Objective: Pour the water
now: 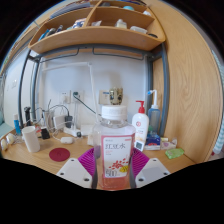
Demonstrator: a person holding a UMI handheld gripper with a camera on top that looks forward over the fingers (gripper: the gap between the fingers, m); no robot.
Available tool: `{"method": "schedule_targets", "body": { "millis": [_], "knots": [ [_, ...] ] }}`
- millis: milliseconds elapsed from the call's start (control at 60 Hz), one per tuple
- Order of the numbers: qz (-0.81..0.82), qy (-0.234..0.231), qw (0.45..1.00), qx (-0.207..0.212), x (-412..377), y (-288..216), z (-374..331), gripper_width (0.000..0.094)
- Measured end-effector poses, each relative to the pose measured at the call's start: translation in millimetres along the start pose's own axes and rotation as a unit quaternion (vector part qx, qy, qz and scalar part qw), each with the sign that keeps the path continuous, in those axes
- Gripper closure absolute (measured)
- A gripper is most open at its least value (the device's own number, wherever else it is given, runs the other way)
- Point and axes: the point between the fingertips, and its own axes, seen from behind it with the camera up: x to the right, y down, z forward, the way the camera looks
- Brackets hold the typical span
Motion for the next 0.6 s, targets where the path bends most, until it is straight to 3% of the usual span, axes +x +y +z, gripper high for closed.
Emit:
{"method": "schedule_targets", "body": {
  "millis": [150,317,600],
  "knots": [
    [-0.041,-0.003,0.999,0.006,-8.1,-15.9,-3.3,0.0492],
    [-0.213,0.007,0.977,0.027,-37.4,-56.4,4.1,0.0492],
    [-0.525,0.024,0.848,0.073,-124.7,-113.8,33.3,0.0491]
  ]
}}
